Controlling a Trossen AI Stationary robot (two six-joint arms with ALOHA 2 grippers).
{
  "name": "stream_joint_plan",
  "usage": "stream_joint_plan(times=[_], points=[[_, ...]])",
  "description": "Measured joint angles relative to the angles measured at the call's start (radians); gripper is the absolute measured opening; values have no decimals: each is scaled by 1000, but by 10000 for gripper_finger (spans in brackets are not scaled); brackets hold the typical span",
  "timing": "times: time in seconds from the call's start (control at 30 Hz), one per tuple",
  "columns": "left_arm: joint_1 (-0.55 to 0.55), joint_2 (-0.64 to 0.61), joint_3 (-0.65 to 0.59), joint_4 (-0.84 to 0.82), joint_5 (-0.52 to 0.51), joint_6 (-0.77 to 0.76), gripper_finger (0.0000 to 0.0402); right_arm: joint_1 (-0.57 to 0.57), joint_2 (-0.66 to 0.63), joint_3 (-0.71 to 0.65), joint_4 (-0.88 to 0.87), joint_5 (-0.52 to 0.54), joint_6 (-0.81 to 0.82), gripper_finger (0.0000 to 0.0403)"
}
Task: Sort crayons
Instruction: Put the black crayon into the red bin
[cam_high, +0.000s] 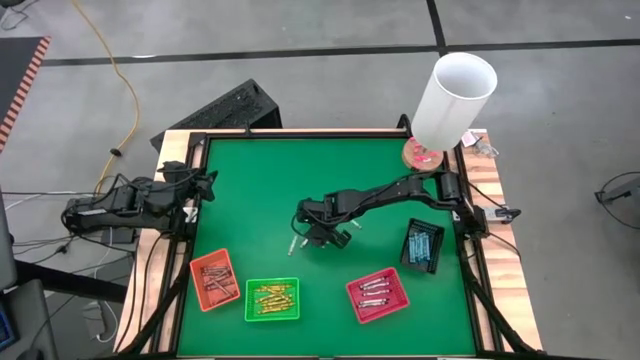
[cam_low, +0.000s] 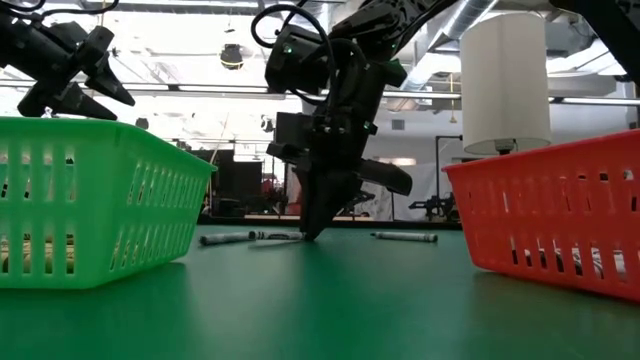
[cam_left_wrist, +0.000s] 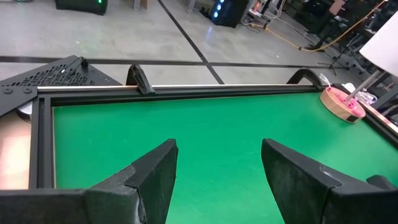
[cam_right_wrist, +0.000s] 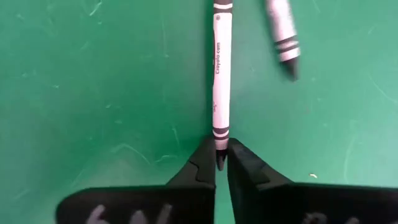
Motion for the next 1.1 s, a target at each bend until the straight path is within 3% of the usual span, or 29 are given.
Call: stream_joint_plan(times=[0.13,0.57,0.87,1.1], points=[[0,0,0,0,0,0,223,5,0,4,-10,0,23,5],[0,0,0,0,0,0,223,42,-5,30,-89,16,209,1],[0,0,0,0,3,0,223,72,-7,235,-319,29,349,1],[0,0,0,0,23,0,223,113,-9,421,-612,28,526,0]])
